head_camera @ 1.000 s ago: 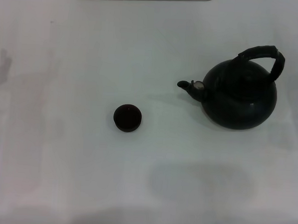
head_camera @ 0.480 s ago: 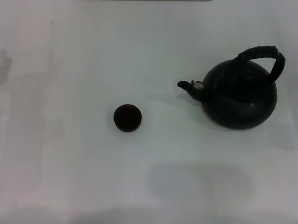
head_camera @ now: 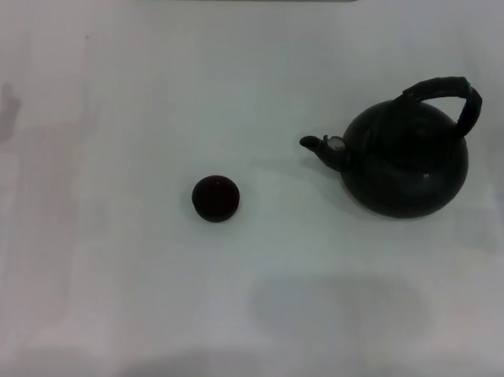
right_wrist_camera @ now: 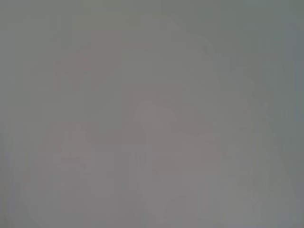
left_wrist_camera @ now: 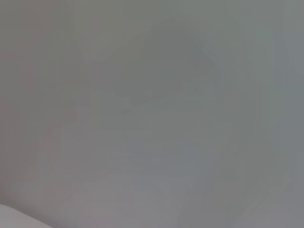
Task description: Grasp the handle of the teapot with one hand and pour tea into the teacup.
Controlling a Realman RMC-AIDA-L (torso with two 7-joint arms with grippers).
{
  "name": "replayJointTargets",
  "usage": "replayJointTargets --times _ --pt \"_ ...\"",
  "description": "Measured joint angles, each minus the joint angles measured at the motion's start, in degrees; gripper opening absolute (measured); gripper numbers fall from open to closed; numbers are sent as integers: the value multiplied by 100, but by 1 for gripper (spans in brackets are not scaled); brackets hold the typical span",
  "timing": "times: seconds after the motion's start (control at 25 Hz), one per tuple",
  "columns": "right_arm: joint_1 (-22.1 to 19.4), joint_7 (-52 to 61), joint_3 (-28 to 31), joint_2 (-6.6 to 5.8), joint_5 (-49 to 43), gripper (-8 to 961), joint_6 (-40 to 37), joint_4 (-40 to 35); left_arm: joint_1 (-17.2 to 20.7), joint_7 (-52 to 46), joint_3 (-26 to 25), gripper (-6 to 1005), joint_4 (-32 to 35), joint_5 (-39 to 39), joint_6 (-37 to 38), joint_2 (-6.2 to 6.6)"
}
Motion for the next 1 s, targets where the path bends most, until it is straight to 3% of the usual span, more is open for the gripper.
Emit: replayJointTargets --times 1.0 --pt "19 0 0 -1 0 738 -27 -28 -52 0 -17 887 0 -11 0 0"
